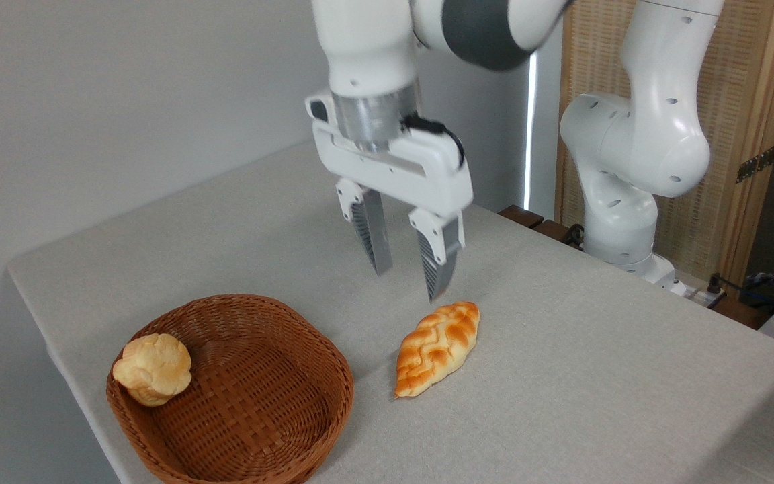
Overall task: Put bread into the basket
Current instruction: 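Move the open gripper over the braided bread and lower onto it, then close the gripper on the braided bread loaf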
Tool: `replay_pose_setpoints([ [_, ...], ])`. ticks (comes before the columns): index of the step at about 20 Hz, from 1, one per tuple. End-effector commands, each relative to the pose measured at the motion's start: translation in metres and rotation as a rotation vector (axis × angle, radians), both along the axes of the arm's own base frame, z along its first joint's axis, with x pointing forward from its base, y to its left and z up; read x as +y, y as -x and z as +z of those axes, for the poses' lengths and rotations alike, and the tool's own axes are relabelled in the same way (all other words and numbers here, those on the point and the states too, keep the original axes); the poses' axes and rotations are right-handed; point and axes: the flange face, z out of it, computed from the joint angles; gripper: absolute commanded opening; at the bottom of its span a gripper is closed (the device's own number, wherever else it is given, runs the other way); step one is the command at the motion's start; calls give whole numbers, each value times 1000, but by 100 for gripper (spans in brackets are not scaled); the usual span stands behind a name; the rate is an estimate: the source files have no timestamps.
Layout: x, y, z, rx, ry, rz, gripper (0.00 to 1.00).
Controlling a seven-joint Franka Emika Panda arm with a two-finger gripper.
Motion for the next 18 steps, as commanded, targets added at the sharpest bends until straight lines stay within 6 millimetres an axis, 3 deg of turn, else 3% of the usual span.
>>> replay_pose_setpoints([
  [1,4,16,-34,-49,5,-17,100],
  [8,5,20,-70,-68,-23,-39,100],
  [18,4,20,-99,-23,-63,-95,100],
])
